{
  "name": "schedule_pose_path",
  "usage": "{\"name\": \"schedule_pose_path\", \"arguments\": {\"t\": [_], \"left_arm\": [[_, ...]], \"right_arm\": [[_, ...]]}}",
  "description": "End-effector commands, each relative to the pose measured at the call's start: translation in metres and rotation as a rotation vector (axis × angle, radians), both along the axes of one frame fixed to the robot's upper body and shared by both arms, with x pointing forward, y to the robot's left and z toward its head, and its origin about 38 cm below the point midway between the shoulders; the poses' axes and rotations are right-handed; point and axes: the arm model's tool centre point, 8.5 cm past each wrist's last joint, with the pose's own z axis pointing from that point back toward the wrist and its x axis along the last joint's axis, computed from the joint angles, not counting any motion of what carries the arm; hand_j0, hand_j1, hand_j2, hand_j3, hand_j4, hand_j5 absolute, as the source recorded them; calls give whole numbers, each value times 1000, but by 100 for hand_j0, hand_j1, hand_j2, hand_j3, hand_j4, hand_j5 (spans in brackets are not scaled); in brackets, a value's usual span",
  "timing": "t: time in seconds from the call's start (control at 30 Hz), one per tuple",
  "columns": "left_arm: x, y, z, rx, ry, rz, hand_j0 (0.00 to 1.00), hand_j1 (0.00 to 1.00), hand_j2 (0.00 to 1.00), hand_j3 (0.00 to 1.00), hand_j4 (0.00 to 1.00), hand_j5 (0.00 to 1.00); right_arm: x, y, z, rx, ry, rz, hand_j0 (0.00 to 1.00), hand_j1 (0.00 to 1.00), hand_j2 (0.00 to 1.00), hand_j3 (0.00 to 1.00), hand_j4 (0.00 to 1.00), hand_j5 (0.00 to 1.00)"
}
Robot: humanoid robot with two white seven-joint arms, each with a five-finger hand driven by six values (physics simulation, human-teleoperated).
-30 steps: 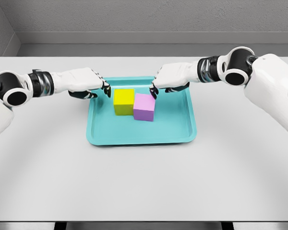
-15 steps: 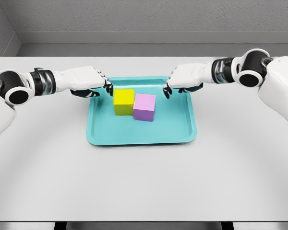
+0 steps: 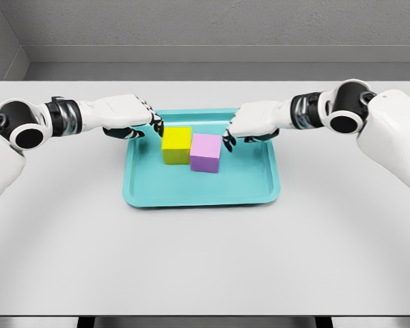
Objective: Push two cubes
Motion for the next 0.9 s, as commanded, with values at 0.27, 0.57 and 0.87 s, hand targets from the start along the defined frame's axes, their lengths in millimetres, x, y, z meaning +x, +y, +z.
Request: {"name": "schedule_pose_path", "arguments": {"t": [0.27,0.57,0.87], "left_arm": [[0,-1,4,-12,-8,-1,58,58,58,58,58,58],[2,0,7,-23,-13,5,59,59,59,59,59,59],[3,10,14,-28,-26,26,59,59,59,59,59,59]], "right_arm": [[3,10,1,11,3,3,54,54,54,54,54,54],[5,17,2,19,4,8,54,54,54,54,54,54],[7,23,6,23,-4,14,53,53,53,53,53,53]]}}
